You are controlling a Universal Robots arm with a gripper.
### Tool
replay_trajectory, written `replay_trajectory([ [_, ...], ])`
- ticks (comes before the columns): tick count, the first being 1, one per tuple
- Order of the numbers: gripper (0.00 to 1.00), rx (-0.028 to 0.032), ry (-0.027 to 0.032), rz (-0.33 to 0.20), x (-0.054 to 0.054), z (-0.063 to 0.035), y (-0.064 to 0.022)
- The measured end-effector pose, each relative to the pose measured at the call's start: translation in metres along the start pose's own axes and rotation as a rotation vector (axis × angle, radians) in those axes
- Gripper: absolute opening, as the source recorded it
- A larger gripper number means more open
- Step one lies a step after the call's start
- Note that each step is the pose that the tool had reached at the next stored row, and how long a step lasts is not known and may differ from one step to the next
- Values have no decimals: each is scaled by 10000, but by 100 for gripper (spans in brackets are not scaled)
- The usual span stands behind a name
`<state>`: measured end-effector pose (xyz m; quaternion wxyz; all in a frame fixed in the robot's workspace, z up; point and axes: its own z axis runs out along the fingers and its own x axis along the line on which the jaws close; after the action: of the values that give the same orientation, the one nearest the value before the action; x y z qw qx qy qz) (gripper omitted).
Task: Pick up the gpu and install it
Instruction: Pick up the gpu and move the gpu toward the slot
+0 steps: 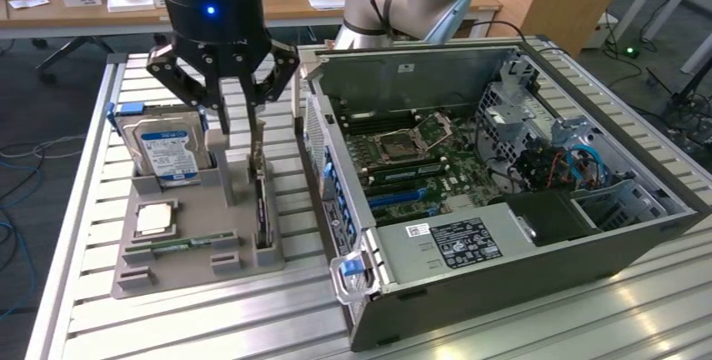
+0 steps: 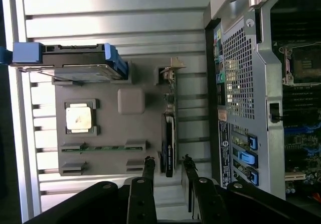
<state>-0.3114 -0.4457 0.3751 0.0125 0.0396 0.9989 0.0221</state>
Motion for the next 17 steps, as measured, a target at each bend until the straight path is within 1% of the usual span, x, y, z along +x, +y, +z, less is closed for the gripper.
replay_trajectory([
  [17, 36, 1, 1, 0, 5, 198, -9],
])
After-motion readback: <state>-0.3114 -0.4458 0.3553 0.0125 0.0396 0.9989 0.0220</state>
